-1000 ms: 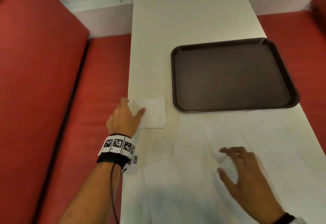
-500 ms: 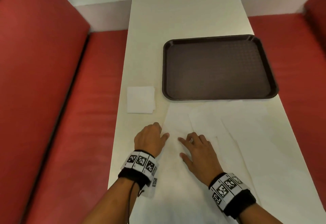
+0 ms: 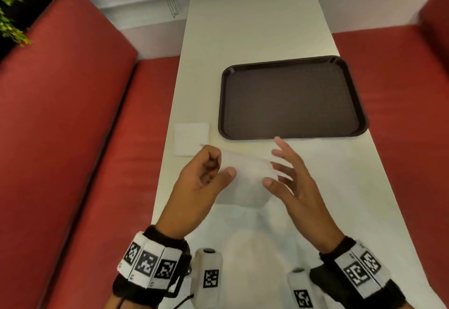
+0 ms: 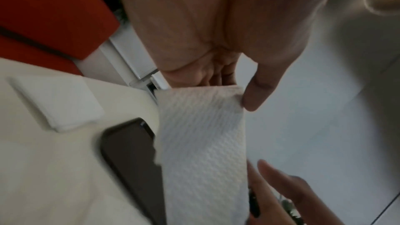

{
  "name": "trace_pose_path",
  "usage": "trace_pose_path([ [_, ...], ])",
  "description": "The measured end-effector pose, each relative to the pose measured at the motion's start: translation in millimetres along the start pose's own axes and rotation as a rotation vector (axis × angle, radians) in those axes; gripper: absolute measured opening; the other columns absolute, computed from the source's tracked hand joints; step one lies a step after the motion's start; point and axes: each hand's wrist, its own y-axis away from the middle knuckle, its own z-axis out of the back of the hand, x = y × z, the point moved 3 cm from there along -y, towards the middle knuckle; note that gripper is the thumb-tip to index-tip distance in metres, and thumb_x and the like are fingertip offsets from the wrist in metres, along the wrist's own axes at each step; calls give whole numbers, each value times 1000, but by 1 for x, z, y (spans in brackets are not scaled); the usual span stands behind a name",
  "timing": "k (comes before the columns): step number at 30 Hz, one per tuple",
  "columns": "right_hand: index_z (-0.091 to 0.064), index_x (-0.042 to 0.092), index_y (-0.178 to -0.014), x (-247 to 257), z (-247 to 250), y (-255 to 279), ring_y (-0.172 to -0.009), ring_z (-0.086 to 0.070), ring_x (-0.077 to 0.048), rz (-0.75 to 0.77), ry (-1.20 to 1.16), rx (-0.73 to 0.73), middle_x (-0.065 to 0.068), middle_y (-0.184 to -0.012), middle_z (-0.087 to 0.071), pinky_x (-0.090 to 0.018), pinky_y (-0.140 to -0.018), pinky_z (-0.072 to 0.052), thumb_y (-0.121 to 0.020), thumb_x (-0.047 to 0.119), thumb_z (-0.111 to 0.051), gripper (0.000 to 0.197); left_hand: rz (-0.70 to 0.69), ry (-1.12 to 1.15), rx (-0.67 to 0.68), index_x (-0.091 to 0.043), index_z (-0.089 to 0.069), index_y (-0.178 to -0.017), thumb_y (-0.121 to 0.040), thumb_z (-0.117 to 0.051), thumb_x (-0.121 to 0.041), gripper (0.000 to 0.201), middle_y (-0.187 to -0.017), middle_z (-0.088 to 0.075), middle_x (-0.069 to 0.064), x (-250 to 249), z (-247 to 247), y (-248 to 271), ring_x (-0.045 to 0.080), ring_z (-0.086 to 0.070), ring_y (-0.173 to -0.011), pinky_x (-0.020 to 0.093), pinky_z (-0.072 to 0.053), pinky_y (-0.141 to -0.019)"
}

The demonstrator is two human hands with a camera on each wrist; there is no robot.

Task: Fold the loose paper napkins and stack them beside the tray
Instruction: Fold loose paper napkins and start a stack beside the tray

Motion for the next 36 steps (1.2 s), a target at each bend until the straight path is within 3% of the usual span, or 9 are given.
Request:
trace_pose_path([
  [5,-59,31,-125,38,29,22,-127,-51,-16,305,270,-79,12,-131,-55,-22,-102,-45,-88,47,-63,40,-9,68,14,-8,-53,-91,-82,-66,-41,36,-87,-49,25,-18,-22,9,41,-50,-81,48,-46,-73],
  [8,-67,24,-110,41,40,31,-119,-57,-17,280,202,-75,10,-120,-63,-19,-98,-46,-89,34,-69,23,-8,120,54,-3,-53,-95,-83,-66,-36,38,-94,-54,27,-20,-38,15,41,-54,-87,34,-48,-77],
  [11,-68,22,-105,42,47,40,-112,-61,-15,287,207,-72,12,-111,-66,-15,-93,-46,-86,27,-72,19,-12,145,74,-9,-54,-90,-82,-66,-35,29,-83,-53,13,-24,-48,20,20,-54,-79,21,-46,-72],
  [16,-69,26,-111,41,48,48,-100,-64,-11,231,220,-42,14,-103,-66,-5,-81,-45,-88,26,-70,24,-12,99,52,-7,-57,-96,-91,-69,-16,16,-88,-62,7,-23,-52,26,11,-60,-82,17,-49,-71],
  [22,-70,22,-98,42,41,45,-95,-64,-20,243,123,-52,8,-97,-67,-25,-78,-54,-90,29,-64,12,-149,-137,-127,-37,-62,-89,-83,-68,-45,12,-104,-58,-10,-21,-39,27,16,-59,-104,21,-49,-87],
  [25,-69,22,-97,41,36,38,-97,-65,-16,117,21,-24,7,-99,-68,-27,-78,-57,-90,32,-61,15,-47,-63,-110,-32,-60,-97,-77,-67,-57,33,-106,-62,-10,-13,-31,22,14,-62,-105,26,-51,-91],
  [28,-69,22,-97,35,30,29,-96,-66,-14,38,-4,-14,9,-100,-69,-27,-77,-58,-90,31,-60,15,155,-1,93,-33,-60,-102,-72,-65,-70,47,-98,-68,-3,-3,-29,15,19,-68,-92,35,-56,-83],
  [31,-65,23,-100,28,17,21,-93,-65,-11,-3,64,-28,11,-100,-65,-28,-73,-59,-91,37,-55,19,127,-48,210,-15,-57,-96,-84,-58,-68,54,-86,-55,20,9,-23,13,25,-55,-75,48,-48,-71],
  [36,-54,25,-109,15,-19,5,-93,-62,-7,-70,98,-19,18,-100,-60,-33,-77,-59,-98,36,-42,20,123,-63,238,-6,-54,-104,-99,-49,-54,48,-98,-64,18,31,-6,6,32,-62,-88,55,-49,-81],
])
